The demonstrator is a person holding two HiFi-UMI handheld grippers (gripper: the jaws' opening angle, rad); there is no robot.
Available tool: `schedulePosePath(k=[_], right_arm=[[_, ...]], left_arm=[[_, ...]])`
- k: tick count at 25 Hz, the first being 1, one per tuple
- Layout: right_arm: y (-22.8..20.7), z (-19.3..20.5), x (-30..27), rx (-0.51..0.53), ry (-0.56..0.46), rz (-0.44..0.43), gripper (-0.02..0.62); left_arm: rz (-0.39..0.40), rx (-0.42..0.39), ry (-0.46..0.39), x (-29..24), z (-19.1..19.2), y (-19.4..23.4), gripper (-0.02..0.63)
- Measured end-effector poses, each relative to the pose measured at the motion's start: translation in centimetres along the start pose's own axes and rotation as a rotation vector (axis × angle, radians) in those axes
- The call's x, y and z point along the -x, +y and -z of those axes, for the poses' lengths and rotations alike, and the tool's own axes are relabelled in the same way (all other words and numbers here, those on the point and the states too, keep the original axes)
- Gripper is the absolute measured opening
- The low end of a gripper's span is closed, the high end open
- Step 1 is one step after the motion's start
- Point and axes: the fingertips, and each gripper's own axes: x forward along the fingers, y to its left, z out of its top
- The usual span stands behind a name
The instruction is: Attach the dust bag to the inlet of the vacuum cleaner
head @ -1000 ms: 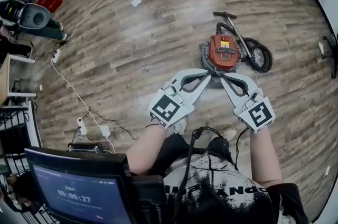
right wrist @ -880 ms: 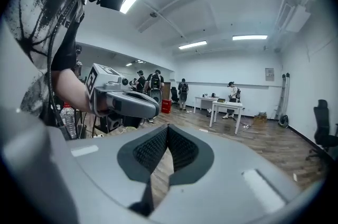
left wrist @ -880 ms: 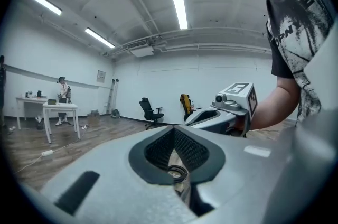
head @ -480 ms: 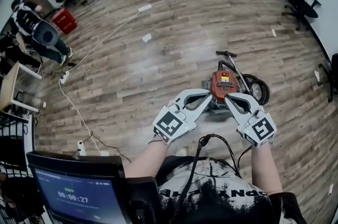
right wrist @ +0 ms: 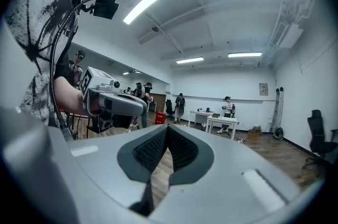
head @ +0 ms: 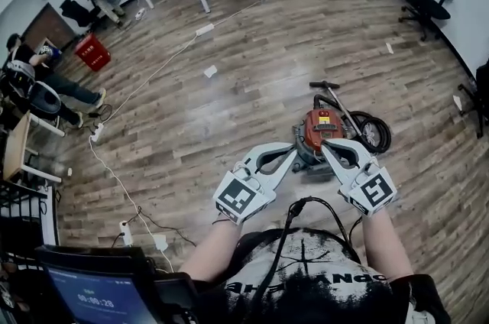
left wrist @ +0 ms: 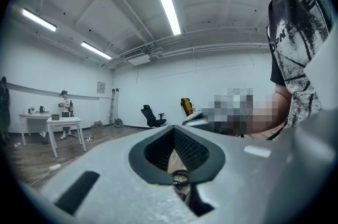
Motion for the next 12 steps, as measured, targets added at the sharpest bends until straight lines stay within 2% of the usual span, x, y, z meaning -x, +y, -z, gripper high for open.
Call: schedulePosePath(k=[12], right_arm=[[0.82,-0.32,-0.24,0.014,-0.006,-0.015,0.006]], left_arm=[[0.009,-0.002,0.008,0.43,-0.36,-1.04,0.0]])
